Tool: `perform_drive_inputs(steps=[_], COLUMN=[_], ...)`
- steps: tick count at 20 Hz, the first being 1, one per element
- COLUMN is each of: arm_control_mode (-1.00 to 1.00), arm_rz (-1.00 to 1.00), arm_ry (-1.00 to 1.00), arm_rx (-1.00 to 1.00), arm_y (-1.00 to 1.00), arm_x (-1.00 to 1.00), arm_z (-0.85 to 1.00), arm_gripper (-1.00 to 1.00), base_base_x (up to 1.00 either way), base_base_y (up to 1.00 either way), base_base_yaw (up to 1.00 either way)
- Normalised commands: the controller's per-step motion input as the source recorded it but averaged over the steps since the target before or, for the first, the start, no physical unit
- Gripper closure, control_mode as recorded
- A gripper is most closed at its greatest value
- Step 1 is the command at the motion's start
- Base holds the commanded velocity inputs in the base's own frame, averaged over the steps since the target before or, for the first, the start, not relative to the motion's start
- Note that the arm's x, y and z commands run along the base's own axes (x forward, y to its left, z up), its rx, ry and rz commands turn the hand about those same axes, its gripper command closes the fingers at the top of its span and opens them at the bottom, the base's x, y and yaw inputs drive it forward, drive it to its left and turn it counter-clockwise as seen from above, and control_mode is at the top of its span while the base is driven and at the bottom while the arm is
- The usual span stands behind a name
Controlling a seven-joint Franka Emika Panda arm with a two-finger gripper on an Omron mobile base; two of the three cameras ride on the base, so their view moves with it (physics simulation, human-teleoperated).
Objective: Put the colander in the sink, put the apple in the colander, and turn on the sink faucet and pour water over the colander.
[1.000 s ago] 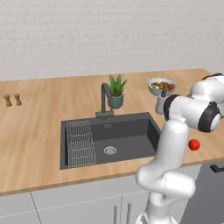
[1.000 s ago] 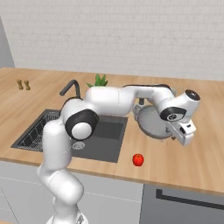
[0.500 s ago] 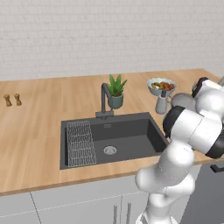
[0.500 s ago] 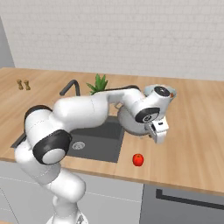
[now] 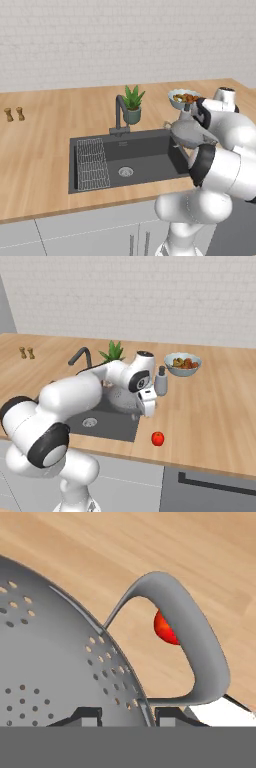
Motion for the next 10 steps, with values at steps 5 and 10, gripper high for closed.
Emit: perform_drive_inputs(steps=[5, 10], arm_control_mode=[-1.0, -1.0], arm_rz=[0.0, 0.0], arm_ry=[0.32, 0.08], arm_rx=[0.01, 0.07], arm_y=[0.63, 0.61], arm_x=[0.0, 0.24], arm_z=[0.0, 0.0], arm_gripper=[1.0, 1.0], base_base_x=[0.0, 0.0], base_base_y=[0.0, 0.0], base_base_yaw=[0.0, 0.0])
